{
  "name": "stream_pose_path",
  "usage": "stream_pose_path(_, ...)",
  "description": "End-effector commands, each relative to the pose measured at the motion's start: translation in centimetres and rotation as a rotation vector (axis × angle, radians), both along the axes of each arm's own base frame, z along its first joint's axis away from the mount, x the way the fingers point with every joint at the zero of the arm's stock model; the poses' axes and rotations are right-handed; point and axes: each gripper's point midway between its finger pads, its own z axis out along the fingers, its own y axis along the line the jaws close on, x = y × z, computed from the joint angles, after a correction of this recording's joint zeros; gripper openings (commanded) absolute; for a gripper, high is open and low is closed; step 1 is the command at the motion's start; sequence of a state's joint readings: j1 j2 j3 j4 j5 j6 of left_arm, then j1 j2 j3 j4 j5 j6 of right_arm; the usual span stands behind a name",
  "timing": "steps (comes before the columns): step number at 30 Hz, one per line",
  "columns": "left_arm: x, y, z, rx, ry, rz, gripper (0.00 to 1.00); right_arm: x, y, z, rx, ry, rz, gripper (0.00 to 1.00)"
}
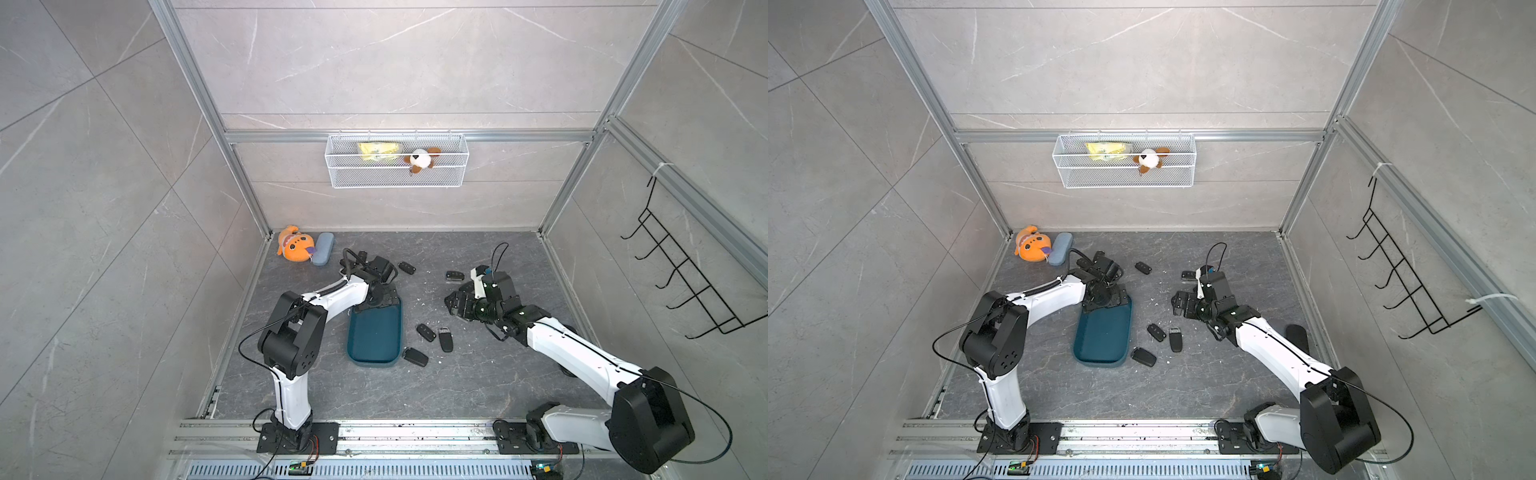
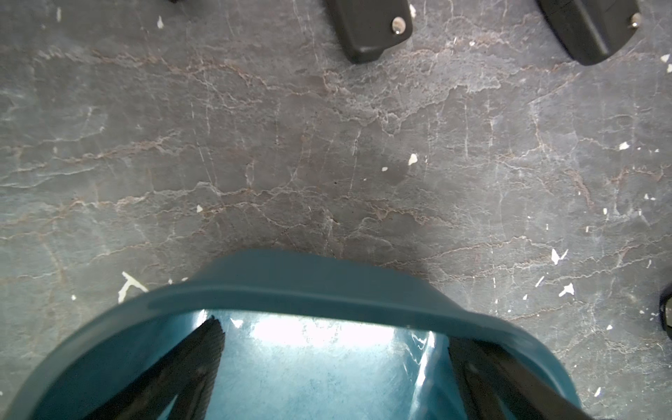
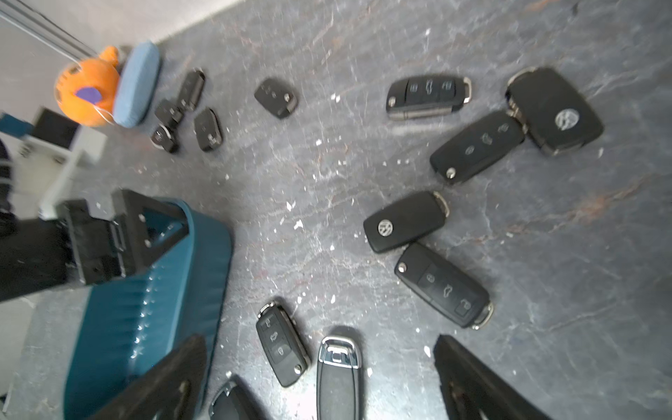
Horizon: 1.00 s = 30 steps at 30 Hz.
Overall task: Place the car key into the storage box
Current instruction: Move the storage box to the center of the board, then pick up the car key from the center of the board.
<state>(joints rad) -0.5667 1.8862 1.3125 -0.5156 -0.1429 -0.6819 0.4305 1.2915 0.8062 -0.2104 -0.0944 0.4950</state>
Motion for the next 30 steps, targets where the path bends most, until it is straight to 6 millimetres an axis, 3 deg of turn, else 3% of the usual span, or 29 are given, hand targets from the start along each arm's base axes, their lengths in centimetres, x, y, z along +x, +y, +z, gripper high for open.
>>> stream_pose_path(1,-0.4,-0.4,1.6,-0.056,-0.012,0.001,1.0,-0.7,0.1,-0.7,-0.071,0.035,0.001,1.0)
stream_pose_path(5,-1.1,-0.5,3.2,-0.101,-0.036,-0.005,1.0,-2.1,0.6,-2.4,-0.136,0.101,0.049,0.99)
stream_pose_path(10,-2.0,-0.4,5.9,-0.15,-0.076,-0.018,1.0,-4.4,1.4,-5.0,-0.211,0.193,0.108,0.8)
stream_pose_path(16,-3.1,0.6,9.3,-0.177,-0.166,-0.033,1.0,-6.2,2.3,-6.6,-0.255,0.224,0.127,0.75)
stream_pose_path(23,-4.2,2.5,12.3,-0.156,-0.261,-0.033,1.0,-6.2,4.8,-6.9,-0.298,0.212,0.19,0.71)
stream_pose_path(30,-5.4,4.0,13.1,-0.162,-0.29,0.015,1.0,-5.0,7.6,-7.7,-0.324,0.209,0.26,0.66)
